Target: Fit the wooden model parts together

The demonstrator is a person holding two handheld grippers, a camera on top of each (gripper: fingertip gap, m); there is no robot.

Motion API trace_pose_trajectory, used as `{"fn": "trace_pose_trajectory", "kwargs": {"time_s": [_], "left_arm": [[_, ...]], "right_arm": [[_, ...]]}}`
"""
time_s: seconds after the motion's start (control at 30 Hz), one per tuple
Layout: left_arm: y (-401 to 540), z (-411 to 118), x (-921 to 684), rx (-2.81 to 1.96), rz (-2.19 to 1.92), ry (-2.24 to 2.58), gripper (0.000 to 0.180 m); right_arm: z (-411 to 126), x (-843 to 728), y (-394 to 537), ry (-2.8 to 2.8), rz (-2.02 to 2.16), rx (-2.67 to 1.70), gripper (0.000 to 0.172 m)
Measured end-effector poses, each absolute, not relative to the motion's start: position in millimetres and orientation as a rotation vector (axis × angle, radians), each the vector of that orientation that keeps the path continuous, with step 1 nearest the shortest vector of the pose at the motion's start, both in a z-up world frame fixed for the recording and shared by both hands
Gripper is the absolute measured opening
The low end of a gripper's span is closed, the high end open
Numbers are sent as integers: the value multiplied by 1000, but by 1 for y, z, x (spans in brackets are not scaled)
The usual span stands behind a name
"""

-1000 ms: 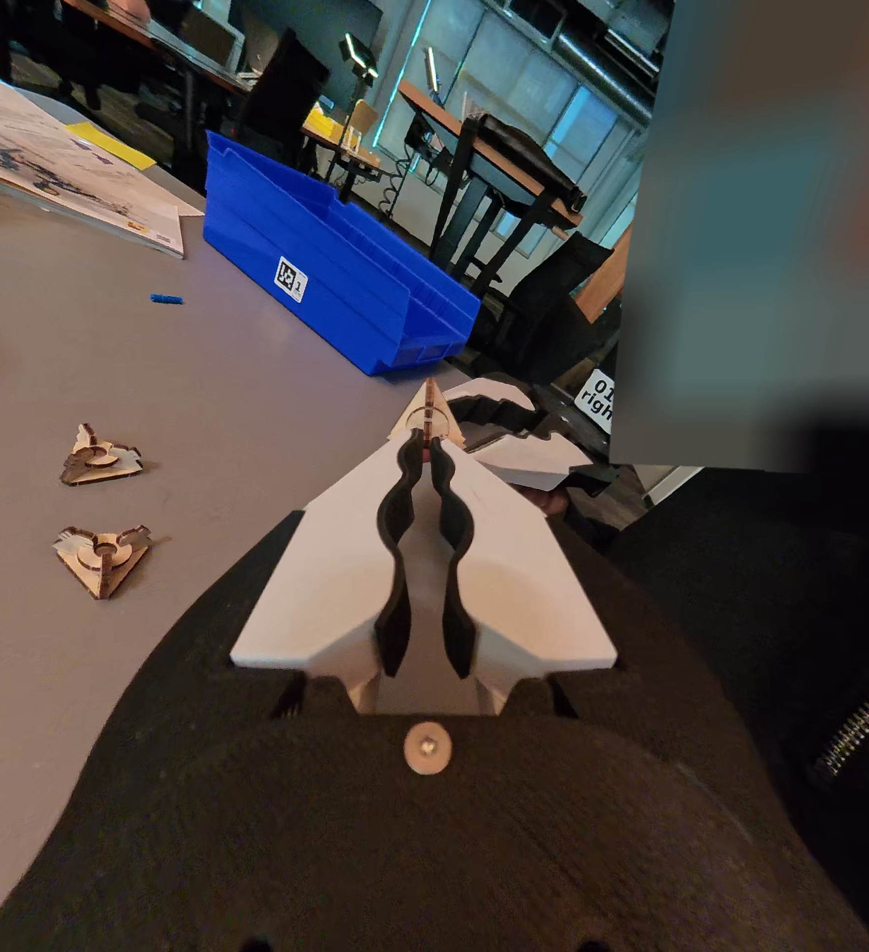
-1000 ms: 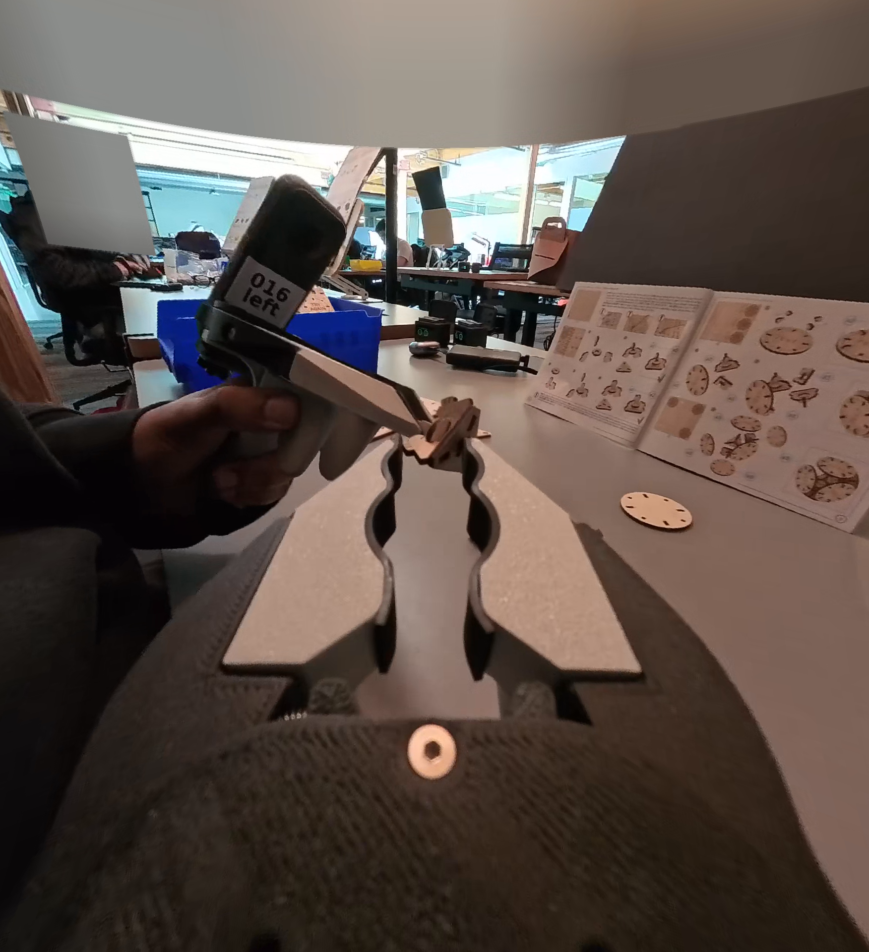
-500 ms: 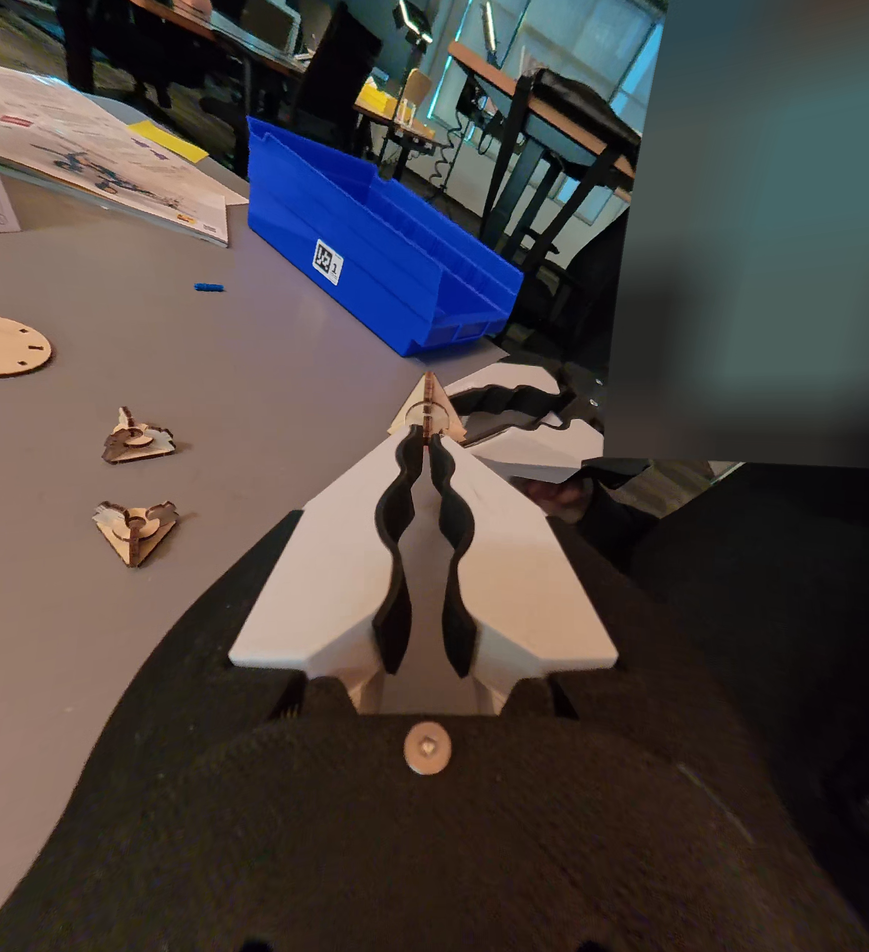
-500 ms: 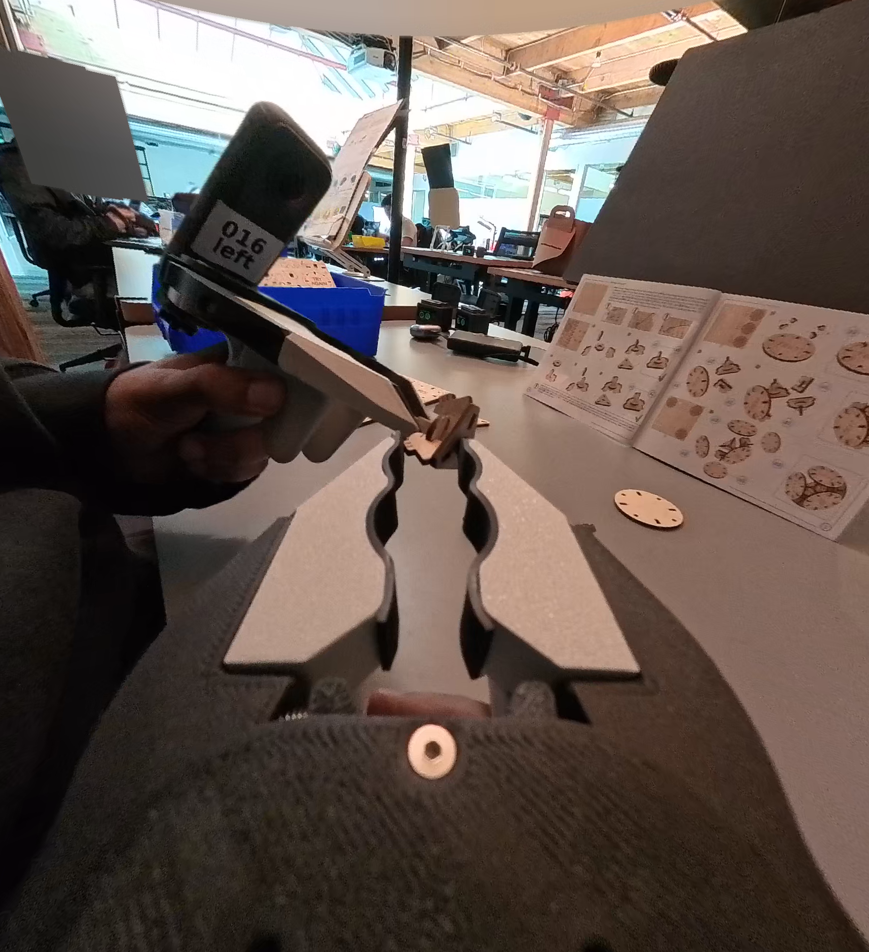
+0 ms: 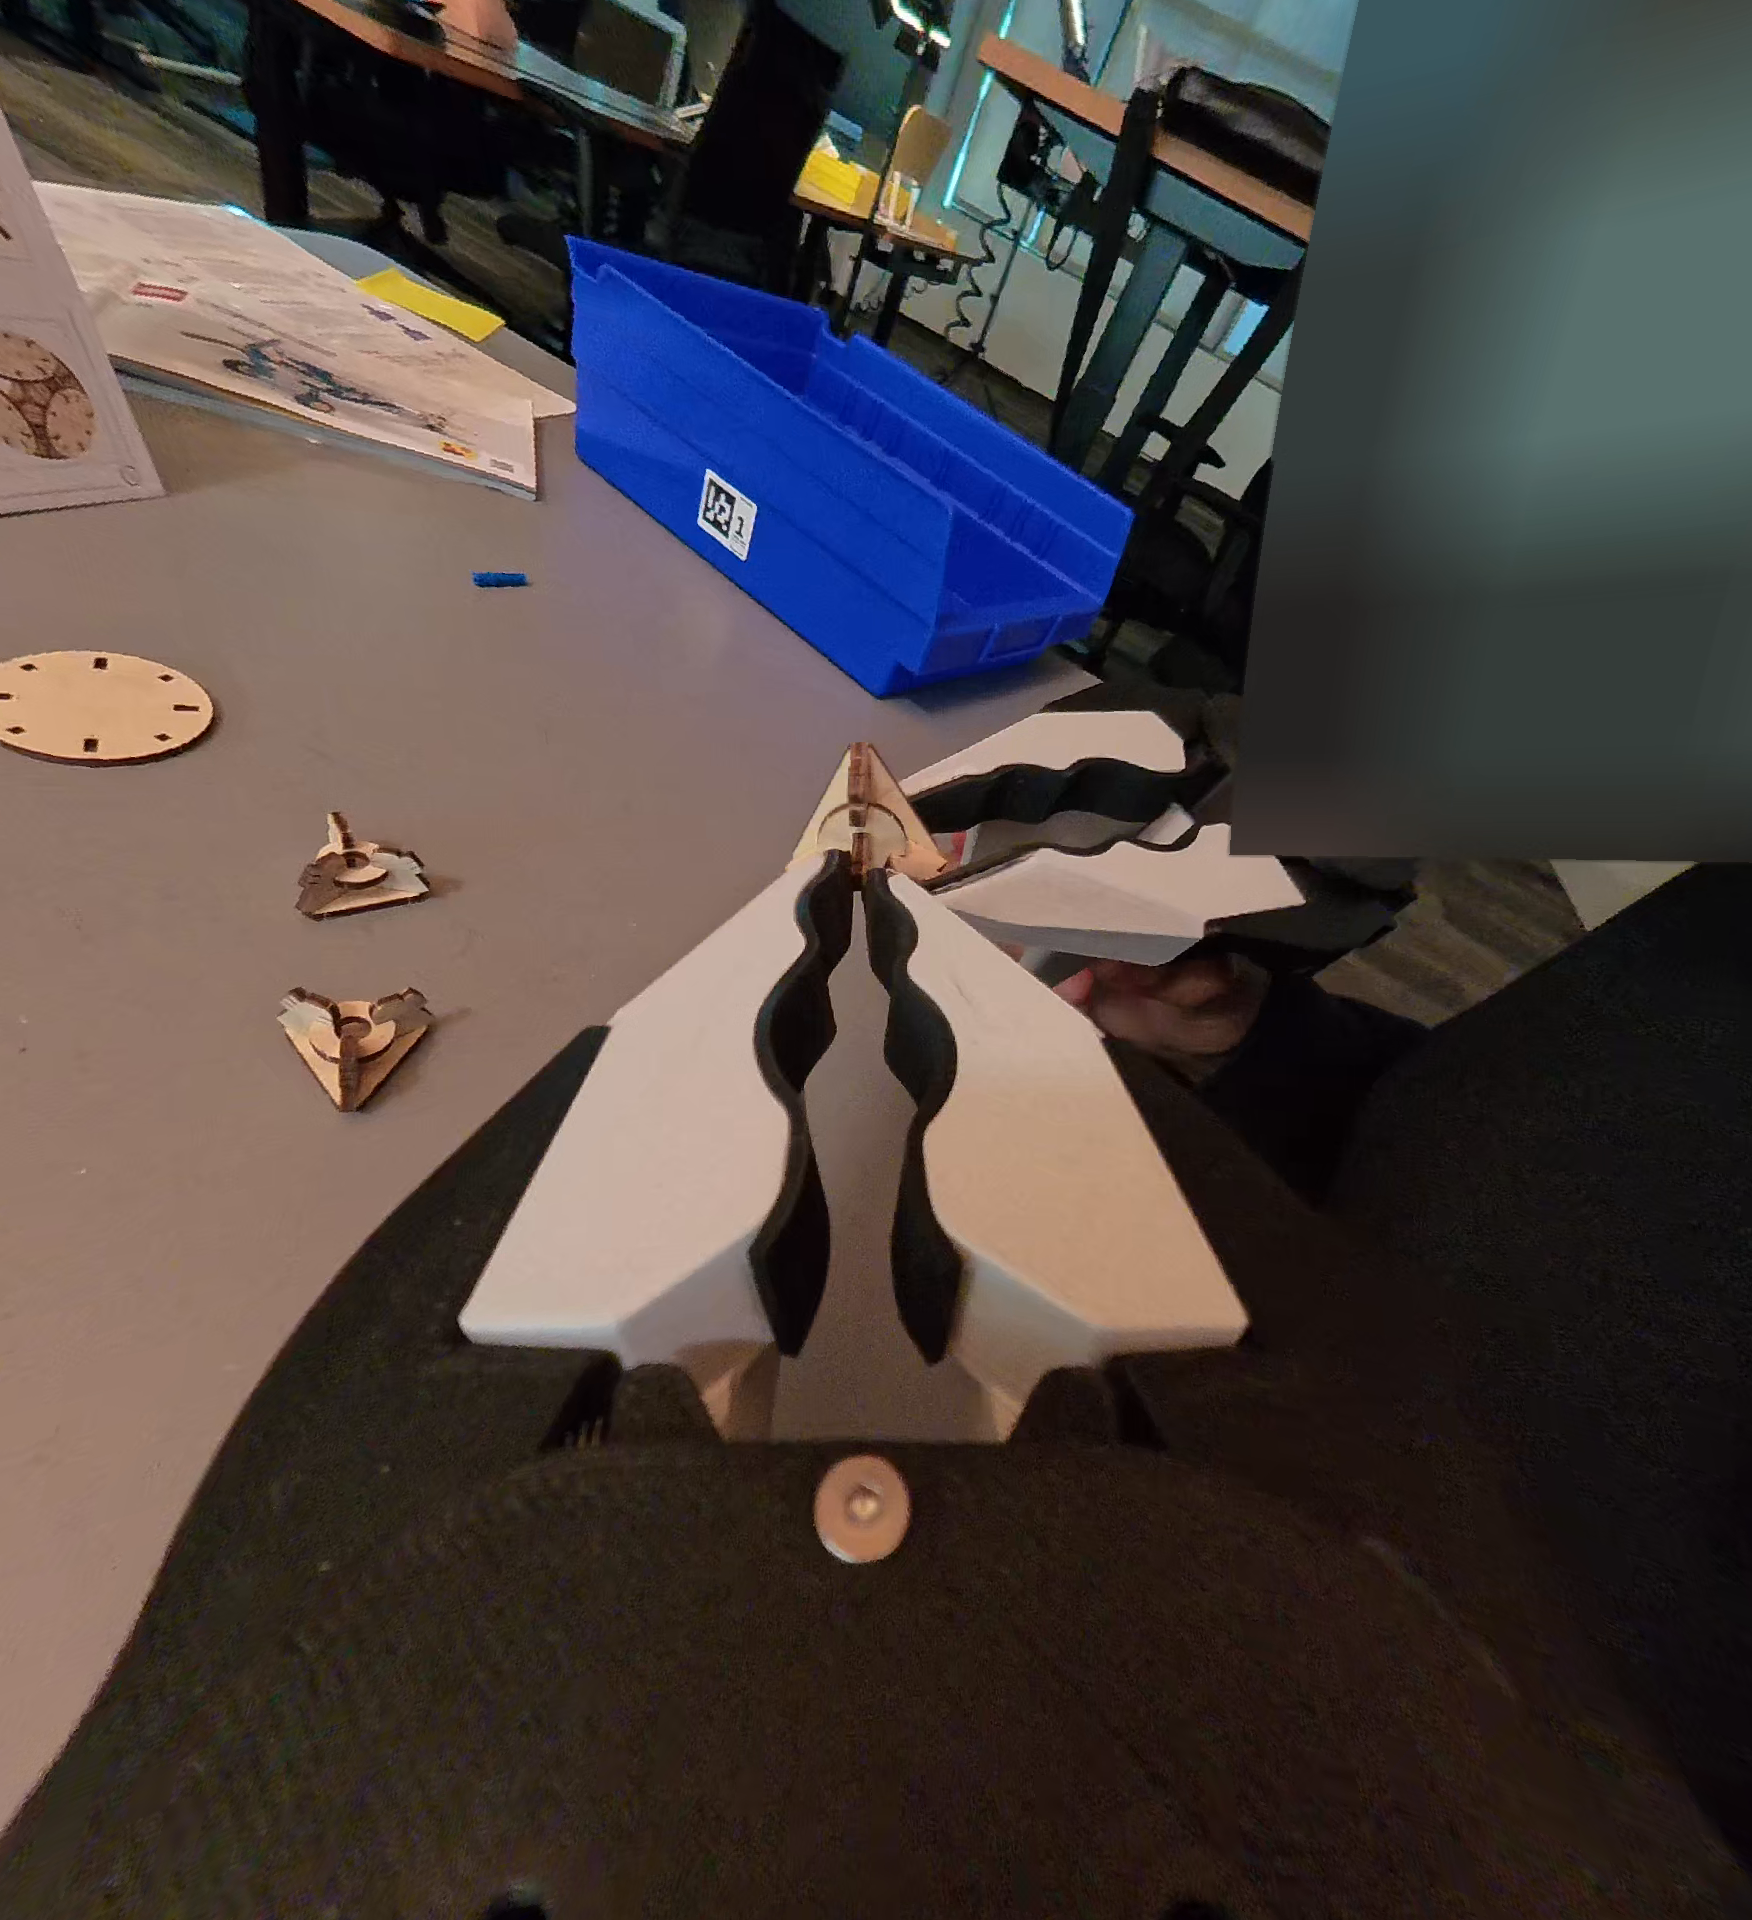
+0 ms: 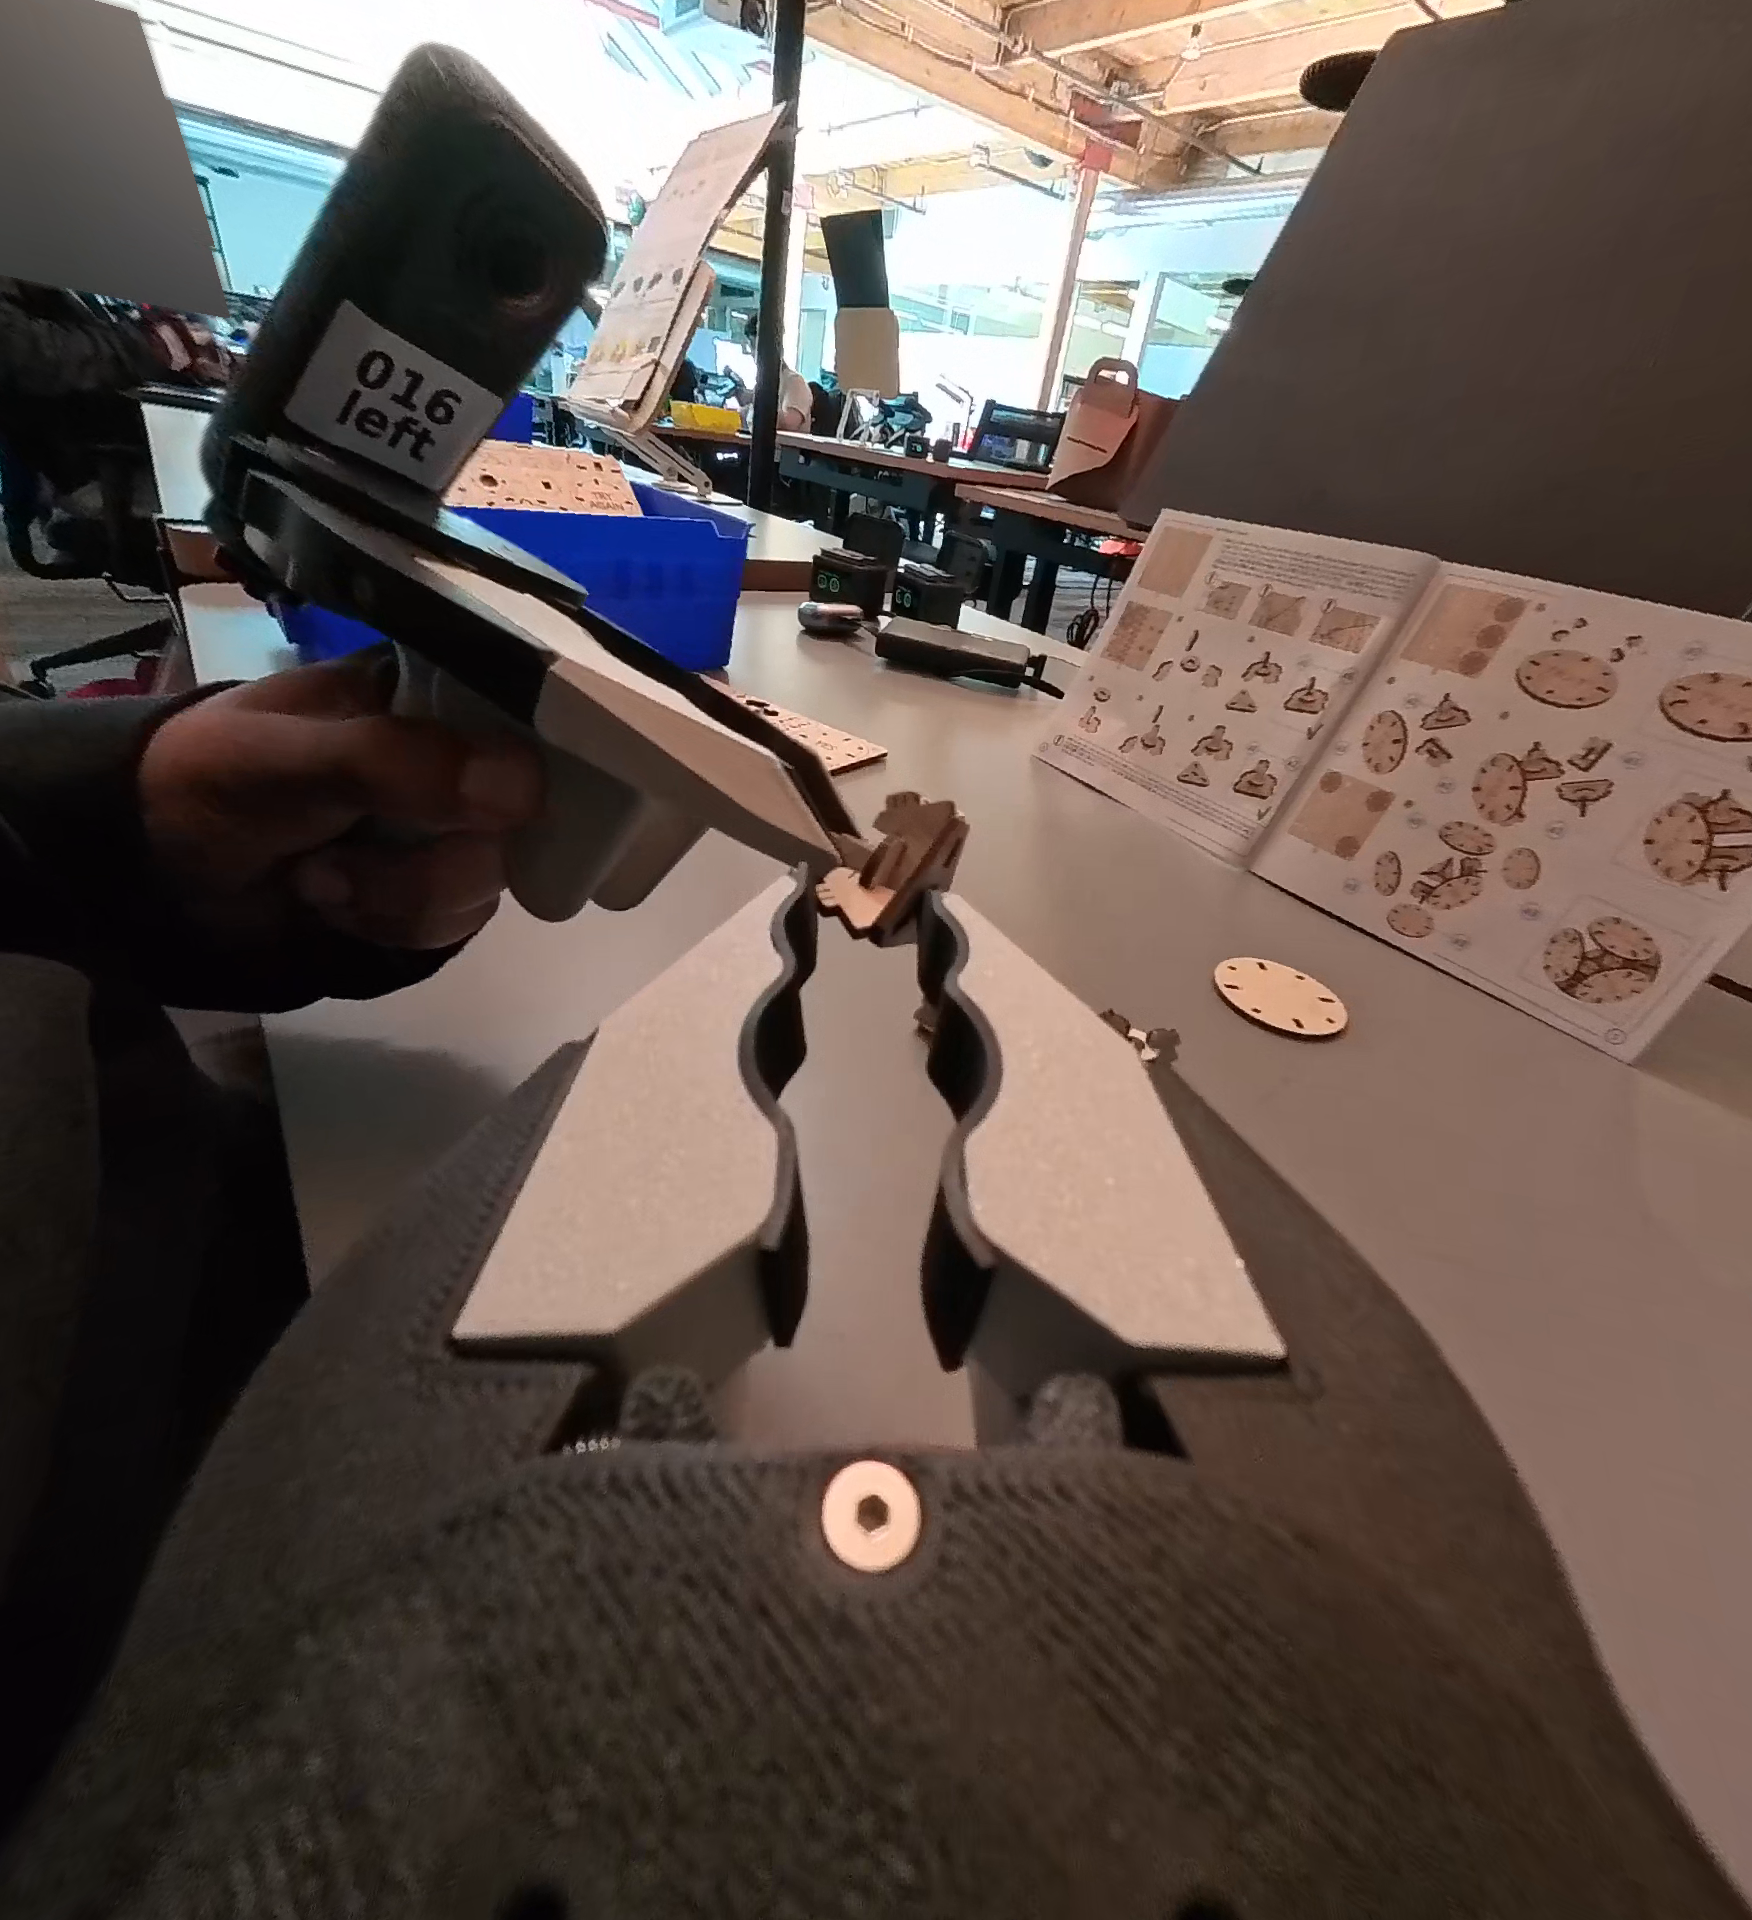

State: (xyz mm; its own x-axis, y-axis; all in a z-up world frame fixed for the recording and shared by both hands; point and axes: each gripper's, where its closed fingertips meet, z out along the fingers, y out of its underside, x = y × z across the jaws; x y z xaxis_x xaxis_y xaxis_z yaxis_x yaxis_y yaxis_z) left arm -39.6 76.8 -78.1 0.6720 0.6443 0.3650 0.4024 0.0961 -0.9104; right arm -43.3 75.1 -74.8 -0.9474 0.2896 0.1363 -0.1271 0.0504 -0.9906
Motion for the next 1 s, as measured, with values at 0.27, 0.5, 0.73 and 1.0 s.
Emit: {"fn": "trace_pose_trajectory", "kwargs": {"time_s": [0.27,0.5,0.73,1.0], "left_arm": [[79,-74,-37,-1472,160,-814,4],[83,-73,-28,-1449,-70,-752,45],[94,-63,-10,-1330,-359,-656,44],[89,-59,-10,-1280,-408,-650,29]], "right_arm": [[-72,-40,77,-2074,2062,-159,18],[-71,-26,78,-2193,2216,-136,19],[-62,-12,78,-2257,2444,-149,18],[-58,-9,80,-2291,2557,-180,18]]}}
